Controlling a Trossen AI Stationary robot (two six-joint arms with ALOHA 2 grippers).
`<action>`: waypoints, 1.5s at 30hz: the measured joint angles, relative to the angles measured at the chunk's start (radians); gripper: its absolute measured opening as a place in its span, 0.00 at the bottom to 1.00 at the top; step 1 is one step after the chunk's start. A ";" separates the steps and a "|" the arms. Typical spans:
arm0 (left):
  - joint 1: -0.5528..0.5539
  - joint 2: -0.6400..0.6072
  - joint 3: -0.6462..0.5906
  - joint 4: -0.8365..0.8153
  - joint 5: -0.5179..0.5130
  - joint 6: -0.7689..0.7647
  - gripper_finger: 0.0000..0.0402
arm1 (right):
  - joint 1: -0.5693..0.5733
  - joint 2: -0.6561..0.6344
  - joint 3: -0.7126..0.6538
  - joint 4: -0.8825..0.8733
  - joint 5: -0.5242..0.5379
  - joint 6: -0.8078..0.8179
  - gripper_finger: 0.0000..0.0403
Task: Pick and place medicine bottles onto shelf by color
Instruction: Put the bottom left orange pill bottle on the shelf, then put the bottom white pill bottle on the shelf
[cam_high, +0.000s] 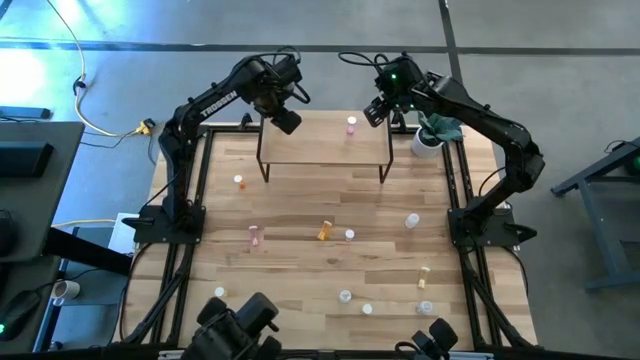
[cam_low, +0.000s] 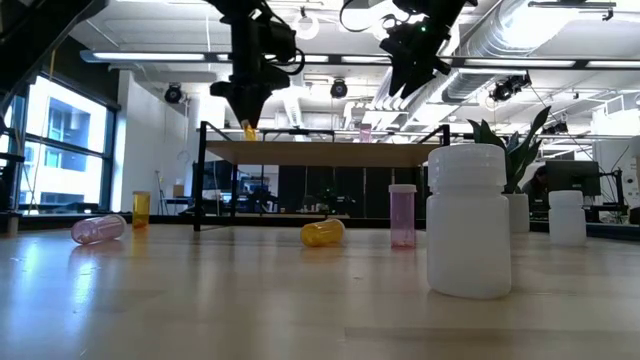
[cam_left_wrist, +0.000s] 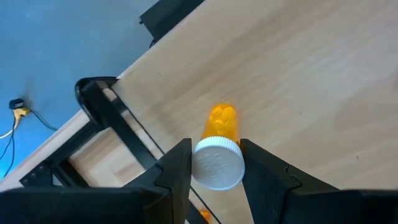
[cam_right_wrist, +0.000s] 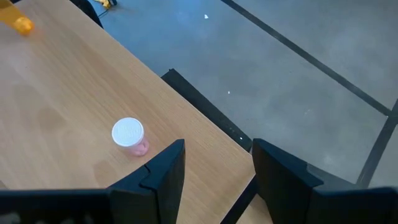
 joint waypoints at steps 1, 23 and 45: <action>-0.001 0.003 0.000 -0.002 0.003 0.008 0.28 | 0.000 0.000 0.000 0.000 0.000 0.000 0.44; -0.003 0.010 0.000 0.017 0.004 0.014 0.37 | 0.000 0.000 0.000 0.000 0.000 0.000 0.44; 0.008 -0.056 0.000 0.046 0.005 0.087 0.42 | 0.004 0.000 0.000 -0.030 -0.002 0.013 0.44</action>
